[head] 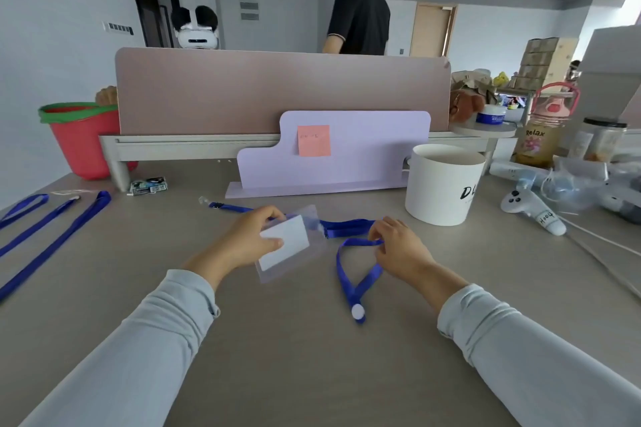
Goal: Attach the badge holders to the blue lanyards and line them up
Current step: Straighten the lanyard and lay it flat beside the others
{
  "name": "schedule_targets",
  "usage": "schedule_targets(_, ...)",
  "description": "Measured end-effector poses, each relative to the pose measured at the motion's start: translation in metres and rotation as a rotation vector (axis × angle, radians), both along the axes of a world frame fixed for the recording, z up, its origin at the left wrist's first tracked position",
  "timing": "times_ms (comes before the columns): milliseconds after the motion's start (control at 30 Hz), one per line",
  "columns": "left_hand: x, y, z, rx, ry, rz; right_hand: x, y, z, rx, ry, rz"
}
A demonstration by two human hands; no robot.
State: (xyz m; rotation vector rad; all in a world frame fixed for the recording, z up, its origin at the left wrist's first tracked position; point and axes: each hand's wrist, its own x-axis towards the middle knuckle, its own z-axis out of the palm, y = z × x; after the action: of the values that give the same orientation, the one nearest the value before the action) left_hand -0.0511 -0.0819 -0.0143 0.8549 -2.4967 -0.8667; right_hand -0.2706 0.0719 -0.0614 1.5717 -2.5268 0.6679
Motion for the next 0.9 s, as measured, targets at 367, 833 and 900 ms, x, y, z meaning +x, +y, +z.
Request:
schedule_targets(367, -0.002, 0.003, 0.015, -0.024, 0.327, 0.046, 0.026, -0.030, 0.009, -0.257, -0.414, 0.193)
schedule_targets(833, -0.019, -0.007, -0.014, 0.137, 0.654, 0.135, 0.025, -0.026, 0.006, -0.220, -0.765, 0.345)
schedule_targets(900, -0.018, -0.008, -0.019, 0.085, 0.628, 0.181, 0.026, -0.026, 0.005, -0.187, -0.680, 0.306)
